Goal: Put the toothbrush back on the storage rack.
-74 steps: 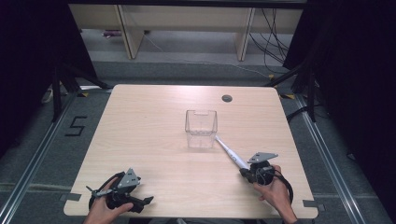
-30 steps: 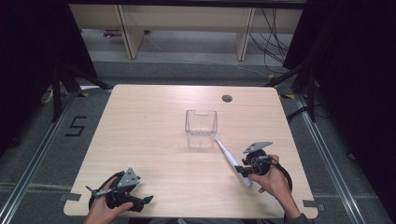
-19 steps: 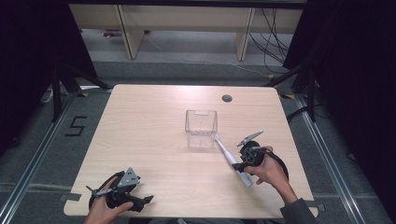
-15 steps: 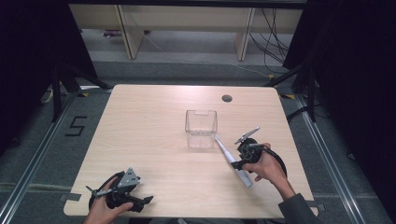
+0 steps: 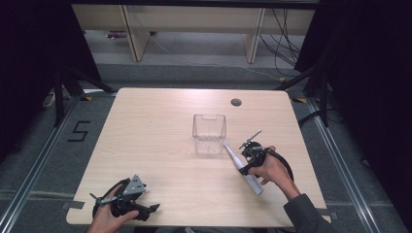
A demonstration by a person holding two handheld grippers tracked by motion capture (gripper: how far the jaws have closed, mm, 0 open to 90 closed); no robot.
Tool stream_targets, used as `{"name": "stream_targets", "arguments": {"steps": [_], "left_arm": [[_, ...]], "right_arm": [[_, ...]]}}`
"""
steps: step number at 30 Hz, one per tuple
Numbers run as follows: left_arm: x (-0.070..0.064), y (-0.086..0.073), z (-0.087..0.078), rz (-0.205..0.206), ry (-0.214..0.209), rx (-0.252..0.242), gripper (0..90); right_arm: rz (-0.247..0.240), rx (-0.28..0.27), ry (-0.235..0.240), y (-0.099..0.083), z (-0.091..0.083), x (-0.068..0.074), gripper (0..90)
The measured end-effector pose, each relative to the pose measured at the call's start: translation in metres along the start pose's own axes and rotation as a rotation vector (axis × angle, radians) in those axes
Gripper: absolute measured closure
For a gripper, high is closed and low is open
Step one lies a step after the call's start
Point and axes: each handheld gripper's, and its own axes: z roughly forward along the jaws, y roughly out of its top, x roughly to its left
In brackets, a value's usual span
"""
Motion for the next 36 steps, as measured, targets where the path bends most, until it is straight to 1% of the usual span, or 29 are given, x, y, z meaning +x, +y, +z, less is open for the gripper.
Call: {"name": "stream_targets", "arguments": {"steps": [1, 2, 3, 4, 5, 6, 7, 8, 9, 10, 11, 12, 17, 18, 19, 20, 22, 23, 24, 25, 26, 28, 30, 31, 32, 33, 34, 35, 36], "left_arm": [[0.000, 0.000, 0.000, -0.003, 0.003, -0.005, 15.2], [0.001, 0.000, 0.000, -0.008, 0.007, -0.012, 15.2], [0.000, 0.000, -0.001, -0.008, 0.007, -0.009, 15.2], [0.000, 0.000, -0.001, -0.008, 0.007, -0.009, 15.2], [0.000, 0.000, -0.002, -0.005, -0.001, -0.007, 15.2], [0.000, 0.000, -0.002, -0.005, -0.001, -0.007, 15.2], [0.000, 0.001, -0.001, -0.011, 0.004, -0.016, 15.2], [0.000, 0.001, -0.002, -0.006, -0.001, -0.016, 15.2], [0.000, 0.001, -0.002, -0.006, -0.001, -0.016, 15.2], [0.000, 0.001, -0.002, -0.006, -0.003, -0.015, 15.2], [0.000, 0.001, -0.002, -0.006, -0.003, -0.015, 15.2], [0.001, 0.001, -0.002, -0.007, 0.005, -0.017, 15.2], [0.001, 0.000, -0.003, -0.005, -0.001, -0.014, 15.2], [0.001, 0.001, -0.002, -0.005, 0.001, -0.016, 15.2], [0.001, 0.001, -0.002, -0.005, 0.001, -0.016, 15.2], [0.001, 0.001, -0.003, -0.001, 0.001, -0.008, 15.2], [0.001, 0.001, -0.003, -0.007, -0.003, -0.008, 15.2], [0.001, 0.001, -0.002, -0.009, 0.000, -0.014, 15.2], [0.001, 0.001, -0.002, -0.004, 0.006, -0.005, 15.2], [0.001, 0.001, -0.002, -0.004, 0.006, -0.005, 15.2], [0.000, 0.001, -0.002, -0.008, 0.000, -0.007, 15.2], [0.000, 0.000, -0.001, -0.011, 0.000, -0.016, 15.1], [0.001, 0.001, -0.002, -0.008, 0.000, -0.007, 15.1], [0.000, 0.001, -0.001, -0.010, -0.001, -0.016, 15.2], [0.000, 0.000, -0.001, -0.005, 0.005, -0.009, 15.1], [0.001, 0.001, -0.002, -0.005, 0.006, -0.002, 15.2], [0.000, 0.001, -0.002, -0.009, 0.001, -0.007, 15.2], [0.000, 0.001, -0.002, -0.009, 0.001, -0.007, 15.2], [0.001, 0.001, -0.001, -0.008, 0.001, -0.013, 15.2]], "right_arm": [[-0.014, 0.001, 0.003, 0.002, 0.000, -0.001, 47.9], [-0.003, 0.009, -0.003, 0.003, 0.000, 0.000, 47.9], [-0.020, 0.006, -0.008, 0.004, 0.001, 0.000, 47.9], [-0.020, 0.006, -0.008, 0.004, 0.001, 0.000, 47.9], [-0.012, 0.027, -0.015, 0.006, 0.002, 0.002, 47.9], [-0.012, 0.027, -0.015, 0.006, 0.002, 0.002, 47.9], [-0.024, 0.027, -0.016, 0.007, 0.003, 0.002, 47.9], [-0.065, 0.019, -0.020, 0.010, 0.005, 0.001, 48.8], [-0.065, 0.019, -0.020, 0.010, 0.005, 0.001, 48.8], [-0.060, 0.042, -0.019, 0.013, 0.007, 0.003, 49.8], [-0.060, 0.042, -0.019, 0.013, 0.007, 0.003, 49.8], [-0.066, 0.057, -0.018, 0.015, 0.009, 0.004, 52.1], [-0.080, 0.082, -0.016, 0.019, 0.011, 0.003, 54.0], [-0.086, 0.095, -0.007, 0.020, 0.011, 0.002, 55.3], [-0.081, 0.097, -0.005, 0.020, 0.012, 0.002, 56.4], [-0.065, 0.112, -0.006, 0.020, 0.012, 0.002, 56.6], [-0.074, 0.115, -0.004, 0.021, 0.013, 0.001, 57.1], [-0.061, 0.127, 0.005, 0.021, 0.015, 0.001, 58.1], [-0.051, 0.135, 0.008, 0.022, 0.015, 0.001, 58.7], [-0.051, 0.135, 0.008, 0.022, 0.015, 0.001, 58.7], [-0.067, 0.139, 0.008, 0.022, 0.016, 0.000, 60.0], [-0.061, 0.152, -0.001, 0.023, 0.017, 0.001, 60.8], [-0.067, 0.154, 0.000, 0.023, 0.017, 0.001, 60.9], [-0.062, 0.163, 0.004, 0.024, 0.017, 0.001, 61.2], [-0.059, 0.180, -0.005, 0.025, 0.017, 0.000, 61.8], [-0.077, 0.186, -0.004, 0.026, 0.017, -0.001, 62.1], [-0.065, 0.207, -0.008, 0.027, 0.018, -0.001, 62.4], [-0.065, 0.207, -0.008, 0.027, 0.018, -0.001, 62.4], [-0.079, 0.222, -0.010, 0.028, 0.018, -0.004, 63.2]]}}
